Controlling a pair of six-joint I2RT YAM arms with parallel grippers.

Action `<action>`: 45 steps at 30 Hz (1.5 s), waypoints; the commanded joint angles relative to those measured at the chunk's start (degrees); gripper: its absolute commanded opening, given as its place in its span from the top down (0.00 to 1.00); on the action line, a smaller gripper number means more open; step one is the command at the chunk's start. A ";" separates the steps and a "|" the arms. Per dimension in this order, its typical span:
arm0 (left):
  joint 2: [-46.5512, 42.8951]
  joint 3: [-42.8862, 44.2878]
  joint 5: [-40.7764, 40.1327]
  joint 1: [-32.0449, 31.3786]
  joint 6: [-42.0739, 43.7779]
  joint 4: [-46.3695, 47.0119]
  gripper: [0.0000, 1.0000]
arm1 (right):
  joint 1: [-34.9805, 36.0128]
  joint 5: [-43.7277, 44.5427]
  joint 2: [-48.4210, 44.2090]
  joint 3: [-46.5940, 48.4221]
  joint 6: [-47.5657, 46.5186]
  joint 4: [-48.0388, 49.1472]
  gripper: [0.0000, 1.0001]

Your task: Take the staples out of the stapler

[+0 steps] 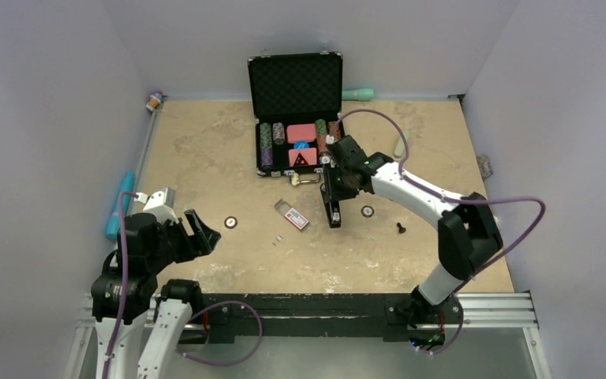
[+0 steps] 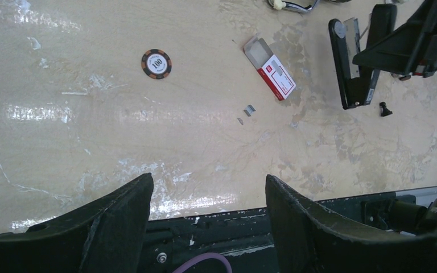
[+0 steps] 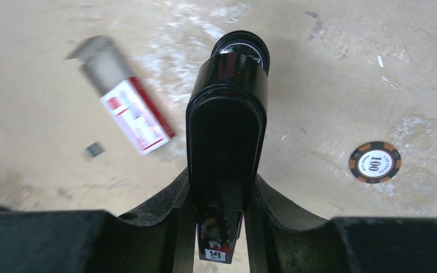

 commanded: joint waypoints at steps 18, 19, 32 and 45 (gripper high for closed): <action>-3.10 1.60 10.83 -0.46 -1.18 10.62 0.16 | 0.46 -37.04 -22.33 -0.55 13.86 24.22 1.00; -3.29 2.70 10.83 -0.45 -2.14 11.55 0.15 | 0.49 -37.95 -22.47 -0.32 15.38 26.32 1.00; 9.32 17.90 37.64 -0.45 -16.86 34.93 0.04 | 4.88 -46.47 -21.08 6.86 33.37 48.27 1.00; 12.83 18.31 39.02 -0.38 -32.82 56.72 0.20 | 11.85 -46.06 -19.10 11.61 42.66 60.32 1.00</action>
